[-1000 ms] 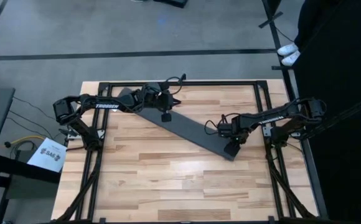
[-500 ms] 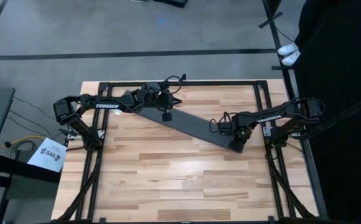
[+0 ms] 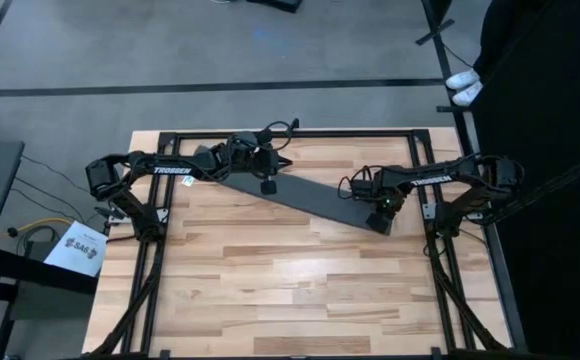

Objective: Roll towel
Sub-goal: Roll the gray towel

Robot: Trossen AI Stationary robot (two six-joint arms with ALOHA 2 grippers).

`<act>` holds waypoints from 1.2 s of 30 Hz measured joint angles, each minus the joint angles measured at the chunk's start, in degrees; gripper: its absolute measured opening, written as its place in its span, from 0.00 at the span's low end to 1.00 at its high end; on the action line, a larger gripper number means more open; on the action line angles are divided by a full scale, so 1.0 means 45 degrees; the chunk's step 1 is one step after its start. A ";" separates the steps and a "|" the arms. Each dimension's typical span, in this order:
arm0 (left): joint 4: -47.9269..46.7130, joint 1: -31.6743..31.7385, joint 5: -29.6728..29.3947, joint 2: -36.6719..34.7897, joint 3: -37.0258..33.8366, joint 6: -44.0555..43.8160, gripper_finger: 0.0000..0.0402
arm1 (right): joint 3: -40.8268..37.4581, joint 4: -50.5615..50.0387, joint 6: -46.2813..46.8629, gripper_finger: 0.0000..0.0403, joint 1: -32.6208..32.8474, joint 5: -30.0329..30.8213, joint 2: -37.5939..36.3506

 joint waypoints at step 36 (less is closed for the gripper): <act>-0.1892 -0.2124 0.2064 0.8318 0.7950 0.0499 0.01 | 0.0105 0.0415 -0.1367 0.08 -0.0737 0.0136 -0.0029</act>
